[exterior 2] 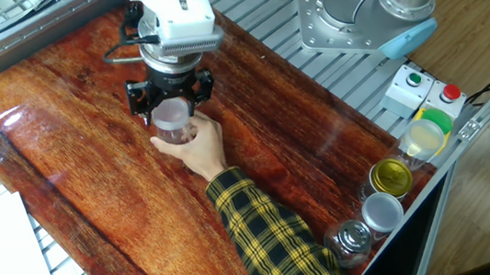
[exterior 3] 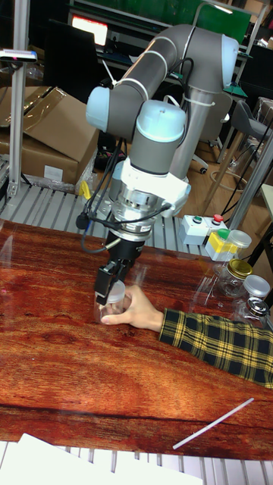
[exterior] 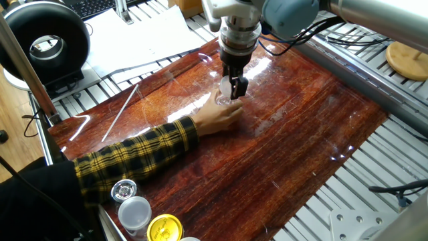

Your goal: Unscrew the lid from the jar

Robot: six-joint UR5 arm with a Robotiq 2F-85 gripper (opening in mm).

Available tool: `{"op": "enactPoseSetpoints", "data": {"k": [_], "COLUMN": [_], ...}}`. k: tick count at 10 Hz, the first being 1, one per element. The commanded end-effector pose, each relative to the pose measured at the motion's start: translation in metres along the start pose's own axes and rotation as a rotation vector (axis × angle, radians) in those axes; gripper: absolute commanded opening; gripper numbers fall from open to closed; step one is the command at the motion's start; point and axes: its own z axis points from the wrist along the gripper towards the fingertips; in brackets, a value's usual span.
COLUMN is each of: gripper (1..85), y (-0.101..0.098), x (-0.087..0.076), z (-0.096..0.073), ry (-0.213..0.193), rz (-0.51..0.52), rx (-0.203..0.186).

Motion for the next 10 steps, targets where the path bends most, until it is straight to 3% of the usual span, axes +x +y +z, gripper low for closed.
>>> {"op": "enactPoseSetpoints", "data": {"k": [1, 4, 6, 10], "gripper": [71.7, 68.3, 68.0, 64.3], "y": [0.005, 0.02, 0.017, 0.022], "x": [0.002, 0.0, 0.004, -0.014], "z": [-0.002, -0.008, -0.009, -0.012], "ry": [-0.007, -0.014, 0.002, -0.04], "rz": [0.081, 0.355, 0.522, 0.871], "rx": [-0.021, -0.079, -0.073, -0.135]}}
